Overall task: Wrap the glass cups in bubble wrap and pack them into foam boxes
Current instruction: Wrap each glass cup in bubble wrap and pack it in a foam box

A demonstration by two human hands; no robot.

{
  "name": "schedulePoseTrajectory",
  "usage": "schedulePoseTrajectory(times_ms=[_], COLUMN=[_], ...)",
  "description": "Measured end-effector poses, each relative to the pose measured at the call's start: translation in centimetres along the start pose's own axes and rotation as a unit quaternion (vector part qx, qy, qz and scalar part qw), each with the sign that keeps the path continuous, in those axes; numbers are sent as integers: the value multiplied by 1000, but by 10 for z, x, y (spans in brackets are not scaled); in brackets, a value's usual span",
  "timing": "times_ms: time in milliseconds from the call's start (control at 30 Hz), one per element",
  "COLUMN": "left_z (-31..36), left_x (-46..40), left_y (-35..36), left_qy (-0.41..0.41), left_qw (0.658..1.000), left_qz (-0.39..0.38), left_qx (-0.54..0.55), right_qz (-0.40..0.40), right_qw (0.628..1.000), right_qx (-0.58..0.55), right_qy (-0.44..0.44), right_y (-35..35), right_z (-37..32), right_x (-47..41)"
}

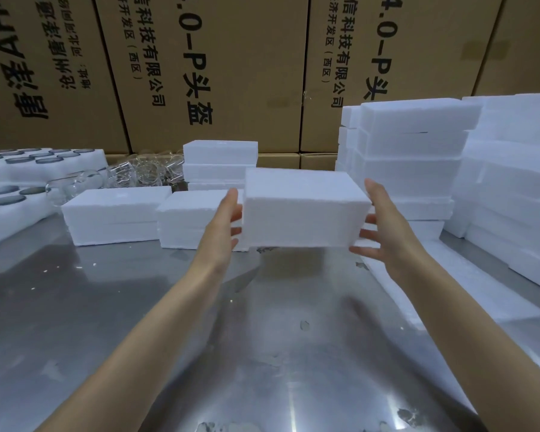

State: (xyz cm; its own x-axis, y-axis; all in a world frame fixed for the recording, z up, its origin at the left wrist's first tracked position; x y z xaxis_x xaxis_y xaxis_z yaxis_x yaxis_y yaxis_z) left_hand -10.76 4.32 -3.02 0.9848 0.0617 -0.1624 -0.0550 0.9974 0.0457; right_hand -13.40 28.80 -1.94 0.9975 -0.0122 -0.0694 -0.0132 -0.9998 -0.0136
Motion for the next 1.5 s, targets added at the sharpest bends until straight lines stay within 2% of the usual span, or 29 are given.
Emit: schedulePoseTrajectory(times_ms=[200,433,667,800,967,1033,1233,1333,1500], left_z=[30,53,38,21,11,10,6,2,7], left_x=[-21,-46,-63,-70,-69,-69,-76,-76,-71], left_y=[-36,-66,-95,-110,-117,-116,-119,-117,-115], left_qy=[50,93,92,50,27,36,40,39,51], left_qw=[997,992,984,982,959,951,947,949,936], left_qz=[59,89,150,177,276,293,286,277,305], left_qx=[20,0,24,39,-58,-97,-143,-142,-169], right_qz=[-39,-51,-105,-155,-176,-175,-161,-170,-186], right_qw=[999,995,993,987,984,984,986,984,982], right_qx=[-10,-31,1,4,15,23,25,36,35], right_qy=[-23,-76,-44,-36,-5,6,41,27,-15], right_y=[50,93,140,153,164,169,172,171,164], right_z=[-30,-58,-32,-25,-7,-6,-6,-7,-13], right_x=[-25,-49,-66,-74,-79,-77,-77,-77,-72])
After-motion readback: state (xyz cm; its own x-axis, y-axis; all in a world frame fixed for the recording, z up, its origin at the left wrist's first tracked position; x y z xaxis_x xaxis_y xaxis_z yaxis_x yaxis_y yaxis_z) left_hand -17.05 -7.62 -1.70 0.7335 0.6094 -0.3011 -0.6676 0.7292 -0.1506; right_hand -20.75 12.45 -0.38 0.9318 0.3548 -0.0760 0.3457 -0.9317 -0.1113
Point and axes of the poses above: each hand's wrist, its own x-axis away from the middle knuckle, its own y-axis out of the palm, z = x × y, the point moved 7 cm from there along -x, towards the middle knuckle, and after that the axes turned 9 degrees about -z, right-handed, at the moved point
